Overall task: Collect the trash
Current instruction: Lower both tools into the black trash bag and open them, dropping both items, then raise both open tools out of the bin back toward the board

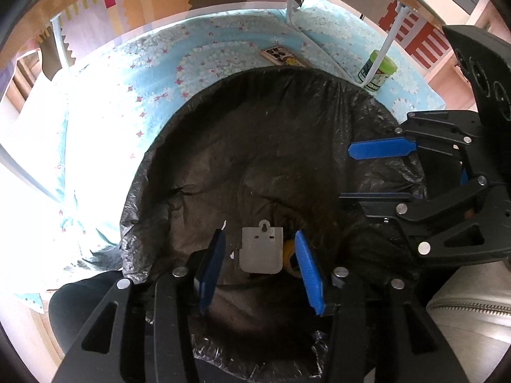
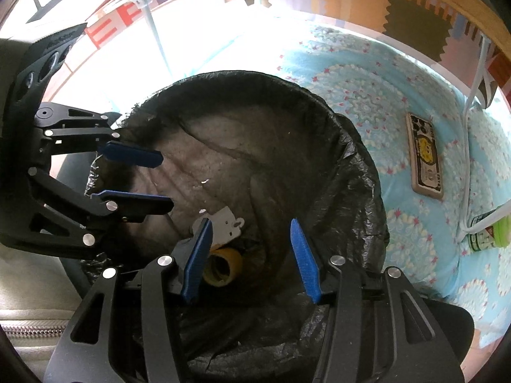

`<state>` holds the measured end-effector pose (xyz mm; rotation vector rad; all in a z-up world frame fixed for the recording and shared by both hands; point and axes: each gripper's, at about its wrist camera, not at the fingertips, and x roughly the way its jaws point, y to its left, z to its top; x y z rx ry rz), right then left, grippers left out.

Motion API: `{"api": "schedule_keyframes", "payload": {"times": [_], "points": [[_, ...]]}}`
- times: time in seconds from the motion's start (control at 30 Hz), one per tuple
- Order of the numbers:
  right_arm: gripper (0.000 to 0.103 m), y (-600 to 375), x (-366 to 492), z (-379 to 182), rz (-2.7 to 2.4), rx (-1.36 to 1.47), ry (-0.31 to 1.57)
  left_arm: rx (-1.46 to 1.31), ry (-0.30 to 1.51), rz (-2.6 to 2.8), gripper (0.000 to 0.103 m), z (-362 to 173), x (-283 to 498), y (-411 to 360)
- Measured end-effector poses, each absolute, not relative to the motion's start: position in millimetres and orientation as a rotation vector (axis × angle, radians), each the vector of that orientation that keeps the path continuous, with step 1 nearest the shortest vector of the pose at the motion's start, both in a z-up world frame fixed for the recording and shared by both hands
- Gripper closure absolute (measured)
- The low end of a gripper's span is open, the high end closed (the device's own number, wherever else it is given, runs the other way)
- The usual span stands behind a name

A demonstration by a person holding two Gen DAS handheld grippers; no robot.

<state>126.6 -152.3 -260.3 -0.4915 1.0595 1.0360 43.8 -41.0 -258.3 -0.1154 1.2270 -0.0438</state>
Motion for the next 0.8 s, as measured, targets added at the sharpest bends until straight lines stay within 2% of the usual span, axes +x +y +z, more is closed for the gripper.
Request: {"api": "schedule_keyframes", "payload": {"times": [0.4,0.7,0.8], "points": [[0.052,-158.2,124.7,-242.1,1.041,-0.471,1.02,-0.092,1.163,-0.071,0.059,-226.5,33.5,-40.8],[0.052,-168.9,133.5,-205.5,1.019,-0.434,0.951,-0.055,1.052,-0.082,0.059,-176.7,25.3,-34.0],[0.048,-170.9,132.8,-188.3,1.011,-0.451,0.914,-0.036,1.008,-0.089,0.059,-157.1,23.8,-34.5]]}}
